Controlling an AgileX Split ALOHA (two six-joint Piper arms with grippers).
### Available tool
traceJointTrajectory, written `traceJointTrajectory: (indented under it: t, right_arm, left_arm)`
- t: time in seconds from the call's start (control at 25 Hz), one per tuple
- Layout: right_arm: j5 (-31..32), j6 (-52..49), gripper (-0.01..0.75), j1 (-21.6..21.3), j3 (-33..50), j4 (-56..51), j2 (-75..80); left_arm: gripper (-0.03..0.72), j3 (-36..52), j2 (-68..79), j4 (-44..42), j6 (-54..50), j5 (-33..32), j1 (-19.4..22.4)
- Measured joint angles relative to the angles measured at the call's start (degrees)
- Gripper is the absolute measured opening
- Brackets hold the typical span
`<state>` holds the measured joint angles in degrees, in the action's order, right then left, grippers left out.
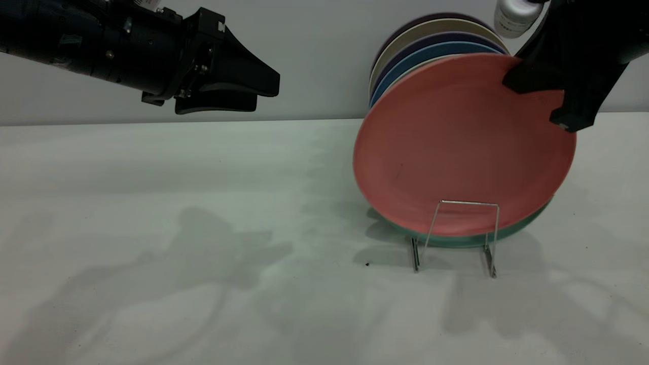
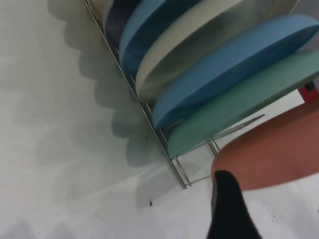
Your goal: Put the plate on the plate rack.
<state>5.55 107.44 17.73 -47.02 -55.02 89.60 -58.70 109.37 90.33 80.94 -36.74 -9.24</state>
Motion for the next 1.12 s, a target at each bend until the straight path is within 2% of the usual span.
traceJointTrajectory:
  t: [0.16, 0.4, 0.52, 0.72, 0.88, 1.12]
  right_arm:
    - [2.08, 0.0, 0.097, 0.0, 0.0, 0.05, 0.0]
    - [3.97, 0.0, 0.27, 0.0, 0.0, 0.05, 0.0]
    - [3.97, 0.28, 0.328, 0.0, 0.0, 0.1, 0.0]
    - [2.7, 0.61, 0.345, 0.0, 0.0, 0.47, -0.55]
    - [-1.02, 0.65, 0.346, 0.0, 0.0, 0.06, -4.31]
    - [-7.62, 0.76, 0.346, 0.0, 0.0, -12.89, -12.09]
  left_arm:
    - [0.454, 0.0, 0.0, 0.0, 0.0, 0.0, 0.0]
    - [0.454, 0.0, 0.0, 0.0, 0.0, 0.0, 0.0]
    - [0.454, 0.0, 0.0, 0.0, 0.0, 0.0, 0.0]
    - [0.454, 0.0, 0.0, 0.0, 0.0, 0.0, 0.0]
    - [0.453, 0.0, -0.05, -0.05, 0.0, 0.0, 0.0]
    - [0.453, 0.0, -3.66, -1.48, -0.07, -0.14, 3.31]
